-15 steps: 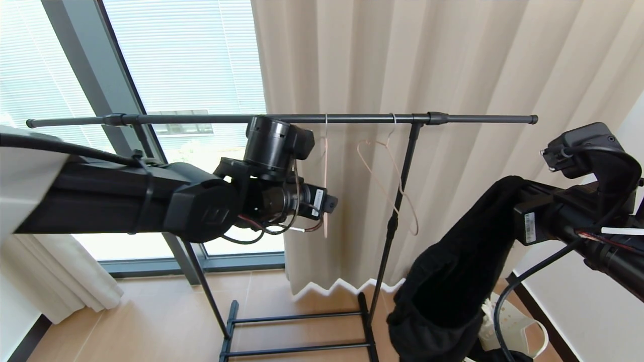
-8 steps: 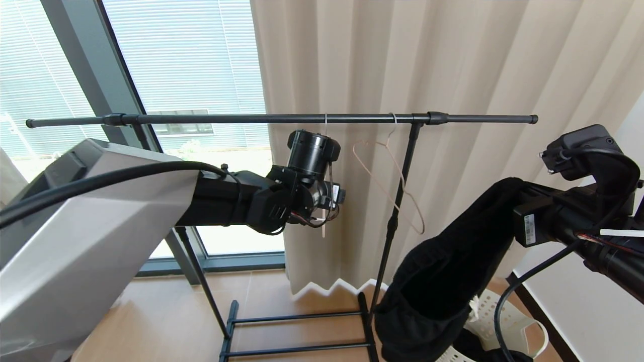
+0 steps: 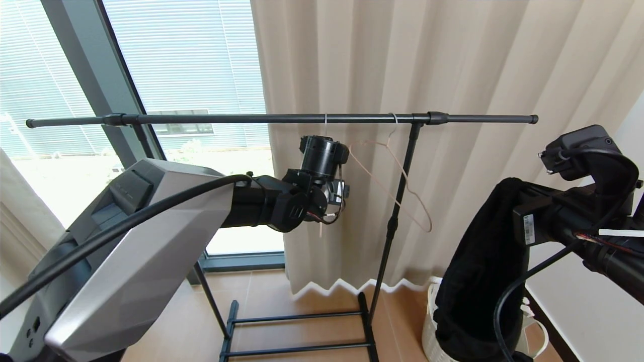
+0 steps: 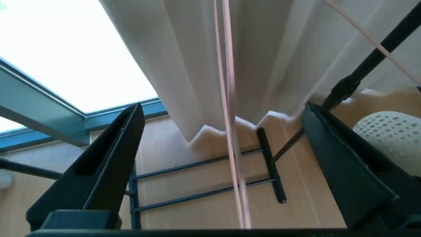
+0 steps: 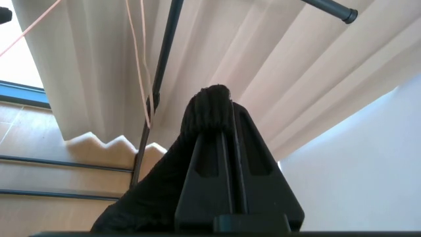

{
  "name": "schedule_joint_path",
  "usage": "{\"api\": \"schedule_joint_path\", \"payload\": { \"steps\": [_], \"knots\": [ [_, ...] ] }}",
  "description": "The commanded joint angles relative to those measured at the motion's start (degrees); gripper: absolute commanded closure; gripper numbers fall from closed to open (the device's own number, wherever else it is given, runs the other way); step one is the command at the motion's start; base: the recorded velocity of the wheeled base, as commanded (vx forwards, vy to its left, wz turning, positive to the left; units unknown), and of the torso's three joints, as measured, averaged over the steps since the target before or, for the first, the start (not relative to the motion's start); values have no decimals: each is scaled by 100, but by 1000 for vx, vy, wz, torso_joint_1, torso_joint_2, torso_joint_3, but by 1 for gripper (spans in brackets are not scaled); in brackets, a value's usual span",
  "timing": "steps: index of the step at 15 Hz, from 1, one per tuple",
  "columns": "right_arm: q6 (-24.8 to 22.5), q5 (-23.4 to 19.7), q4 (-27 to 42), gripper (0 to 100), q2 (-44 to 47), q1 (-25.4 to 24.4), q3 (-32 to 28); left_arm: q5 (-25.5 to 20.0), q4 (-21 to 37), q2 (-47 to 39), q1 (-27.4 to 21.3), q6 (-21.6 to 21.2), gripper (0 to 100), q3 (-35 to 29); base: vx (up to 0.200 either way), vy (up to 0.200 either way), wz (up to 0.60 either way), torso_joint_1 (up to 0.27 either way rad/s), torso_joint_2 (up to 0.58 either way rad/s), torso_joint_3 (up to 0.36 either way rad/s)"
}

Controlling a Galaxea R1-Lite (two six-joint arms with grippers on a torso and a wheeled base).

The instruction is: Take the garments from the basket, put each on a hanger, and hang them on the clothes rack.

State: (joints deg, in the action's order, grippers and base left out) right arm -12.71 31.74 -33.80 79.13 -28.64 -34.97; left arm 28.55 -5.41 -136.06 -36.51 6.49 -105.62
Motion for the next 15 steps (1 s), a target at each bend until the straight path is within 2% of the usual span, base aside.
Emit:
{"api": "schedule_joint_path", "payload": {
  "steps": [1, 8, 13, 14, 15],
  "knots": [
    [-3, -2, -3, 100, 15, -2, -1, 1, -4, -175, 12, 46, 0, -108, 0, 0, 0, 0, 0, 0],
    [6, -10, -3, 100, 32, -2, 17, 1, 5, -773, 118, 266, 0, -897, 0, 0, 0, 0, 0, 0],
    [6, -28, -38, 100, 85, -2, 8, 1, 14, -843, 188, 266, 0, -897, 0, 0, 0, 0, 0, 0],
    [15, -28, -47, 100, 112, -2, 8, 1, 14, -843, 188, 266, 100, -897, 0, 0, 0, 0, 0, 0],
    [15, -28, -47, 100, 112, -2, 17, 1, 14, -835, 188, 266, 100, -897, 0, 0, 0, 0, 0, 0]
  ]
}}
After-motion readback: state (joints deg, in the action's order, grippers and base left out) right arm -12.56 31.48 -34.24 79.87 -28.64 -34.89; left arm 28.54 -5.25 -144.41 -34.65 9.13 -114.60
